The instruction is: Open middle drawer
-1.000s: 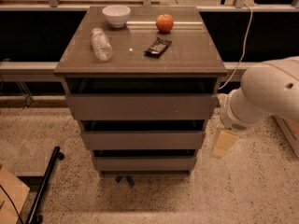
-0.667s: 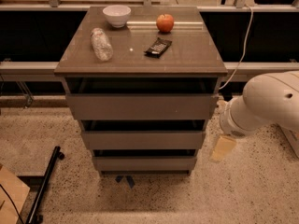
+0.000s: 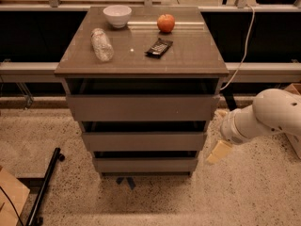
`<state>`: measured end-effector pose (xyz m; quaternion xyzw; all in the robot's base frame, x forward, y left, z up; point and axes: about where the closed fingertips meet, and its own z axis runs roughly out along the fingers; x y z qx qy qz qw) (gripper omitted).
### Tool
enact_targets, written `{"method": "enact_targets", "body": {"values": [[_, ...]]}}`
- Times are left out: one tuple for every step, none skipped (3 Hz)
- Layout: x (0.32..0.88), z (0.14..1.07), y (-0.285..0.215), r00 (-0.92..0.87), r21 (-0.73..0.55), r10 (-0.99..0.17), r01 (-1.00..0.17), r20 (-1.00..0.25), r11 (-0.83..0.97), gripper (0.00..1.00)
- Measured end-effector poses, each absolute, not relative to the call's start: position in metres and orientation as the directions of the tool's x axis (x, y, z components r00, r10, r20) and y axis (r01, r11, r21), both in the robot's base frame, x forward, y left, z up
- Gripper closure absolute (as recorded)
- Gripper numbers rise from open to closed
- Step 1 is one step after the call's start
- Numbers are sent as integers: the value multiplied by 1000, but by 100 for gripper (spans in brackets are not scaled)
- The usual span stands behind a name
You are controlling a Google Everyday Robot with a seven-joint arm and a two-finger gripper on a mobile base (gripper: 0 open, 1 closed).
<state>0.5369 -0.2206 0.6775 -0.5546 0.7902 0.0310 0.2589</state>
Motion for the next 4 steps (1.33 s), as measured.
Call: {"method": "enact_targets", "body": {"values": [[537,672,-219,-252,-228,-859,-896,-445,380,0],[542,641,-211,-294,-198,-842,-887,-452,416,0],[555,607,-205,-325,-163,-813,-879,-483,448,0],[574,576,-204,-352,-131,-784,-870,-511,476,0]]}}
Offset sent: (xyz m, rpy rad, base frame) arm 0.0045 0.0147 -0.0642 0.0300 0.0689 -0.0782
